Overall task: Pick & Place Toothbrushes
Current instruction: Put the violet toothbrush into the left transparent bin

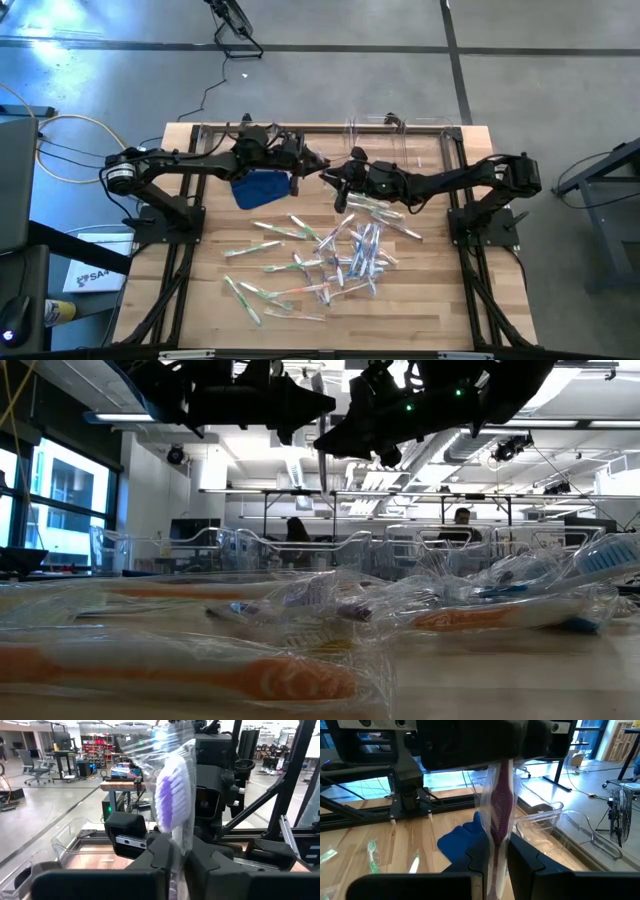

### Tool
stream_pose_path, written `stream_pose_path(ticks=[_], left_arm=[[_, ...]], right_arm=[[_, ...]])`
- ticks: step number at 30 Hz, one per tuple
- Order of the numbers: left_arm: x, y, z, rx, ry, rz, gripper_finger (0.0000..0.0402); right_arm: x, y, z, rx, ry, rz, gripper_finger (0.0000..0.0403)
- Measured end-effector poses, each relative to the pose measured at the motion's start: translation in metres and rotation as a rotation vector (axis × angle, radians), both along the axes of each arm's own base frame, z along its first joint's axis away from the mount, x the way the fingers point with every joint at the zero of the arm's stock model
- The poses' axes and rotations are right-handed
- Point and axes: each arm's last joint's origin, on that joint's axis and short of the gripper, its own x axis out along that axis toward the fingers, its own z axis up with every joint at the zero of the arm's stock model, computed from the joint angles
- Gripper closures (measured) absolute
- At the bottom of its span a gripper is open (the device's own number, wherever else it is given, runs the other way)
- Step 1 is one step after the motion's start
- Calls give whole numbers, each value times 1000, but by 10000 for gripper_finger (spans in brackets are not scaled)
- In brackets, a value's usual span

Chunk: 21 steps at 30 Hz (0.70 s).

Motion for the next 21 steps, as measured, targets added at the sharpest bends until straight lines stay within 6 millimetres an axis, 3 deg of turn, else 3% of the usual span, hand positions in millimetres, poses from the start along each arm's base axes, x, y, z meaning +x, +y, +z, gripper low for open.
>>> stream_pose_path(ticks=[14, 21], left_arm=[[0, 0, 0, 34, -1, -21, 392], [-12, 22, 0, 31, 24, -33, 392]], right_arm=[[-1, 3, 2, 1, 4, 18, 245], [-21, 6, 19, 9, 91, 16, 199]])
